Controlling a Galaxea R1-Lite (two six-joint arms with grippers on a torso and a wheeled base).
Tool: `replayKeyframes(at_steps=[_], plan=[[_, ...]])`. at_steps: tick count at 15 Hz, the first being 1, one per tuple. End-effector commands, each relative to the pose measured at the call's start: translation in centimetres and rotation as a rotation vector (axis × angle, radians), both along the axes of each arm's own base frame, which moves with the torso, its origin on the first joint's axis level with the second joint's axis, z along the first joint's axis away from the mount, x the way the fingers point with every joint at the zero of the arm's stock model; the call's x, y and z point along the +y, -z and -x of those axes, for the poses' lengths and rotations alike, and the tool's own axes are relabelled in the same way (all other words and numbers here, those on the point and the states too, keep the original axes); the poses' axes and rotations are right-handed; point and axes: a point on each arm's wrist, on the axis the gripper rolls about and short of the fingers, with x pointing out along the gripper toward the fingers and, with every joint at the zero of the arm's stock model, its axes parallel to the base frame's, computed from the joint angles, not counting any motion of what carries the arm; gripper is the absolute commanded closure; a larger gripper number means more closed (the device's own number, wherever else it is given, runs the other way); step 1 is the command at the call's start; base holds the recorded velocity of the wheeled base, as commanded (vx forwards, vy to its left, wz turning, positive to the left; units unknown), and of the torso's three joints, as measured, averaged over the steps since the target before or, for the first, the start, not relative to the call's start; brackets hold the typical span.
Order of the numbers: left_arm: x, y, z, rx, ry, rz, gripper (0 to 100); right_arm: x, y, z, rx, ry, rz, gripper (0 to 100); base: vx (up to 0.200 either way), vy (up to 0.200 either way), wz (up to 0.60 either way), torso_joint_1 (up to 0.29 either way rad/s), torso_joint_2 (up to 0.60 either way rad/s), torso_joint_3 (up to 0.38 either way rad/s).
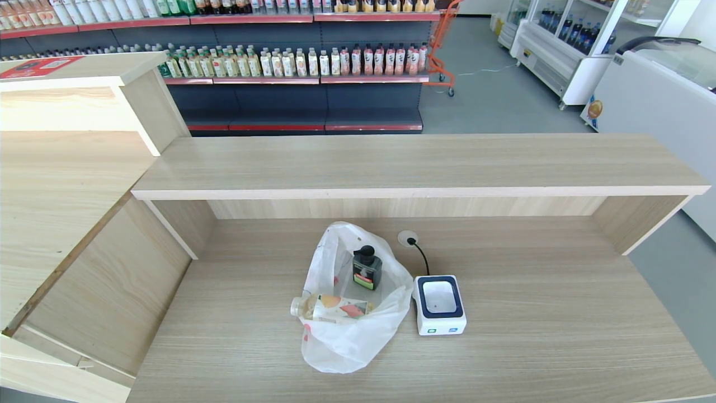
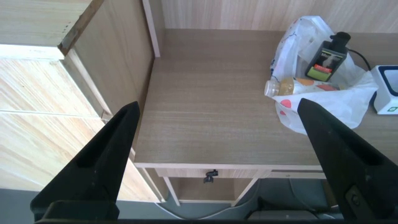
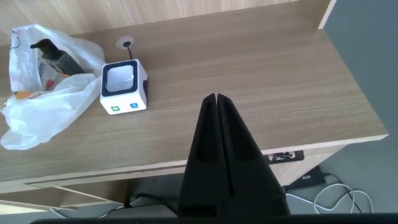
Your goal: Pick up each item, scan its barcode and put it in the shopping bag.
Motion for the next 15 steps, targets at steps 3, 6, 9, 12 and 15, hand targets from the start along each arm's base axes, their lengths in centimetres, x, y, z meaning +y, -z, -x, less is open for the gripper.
replayKeyframes(at_steps=[3, 6, 9, 12, 15], plan=[[0.00, 0.00, 0.00, -0.001, 0.000, -0.001, 0, 0.00, 0.02, -0.04, 0.008, -0.001, -0.003, 100, 0.000, -0.067, 0.00, 0.001, 0.00, 0.002], [0.00, 0.00, 0.00, -0.001, 0.000, -0.001, 0, 0.00, 0.02, -0.04, 0.008, -0.001, -0.001, 100, 0.000, -0.200, 0.00, 0.001, 0.00, 0.001], [0.00, 0.00, 0.00, -0.001, 0.000, -0.003, 0, 0.00, 0.02, -0.04, 0.008, -0.001, 0.000, 100, 0.000, -0.200, 0.00, 0.006, 0.00, 0.004], [0.00, 0.00, 0.00, -0.001, 0.000, -0.004, 0, 0.00, 0.03, -0.04, 0.009, -0.001, 0.000, 100, 0.000, -0.133, 0.00, 0.011, 0.01, -0.002], [0.00, 0.00, 0.00, -0.001, 0.000, 0.000, 0, 0.00, 0.03, -0.04, 0.010, -0.001, 0.016, 100, 0.000, 0.000, 0.00, 0.000, 0.00, 0.000]])
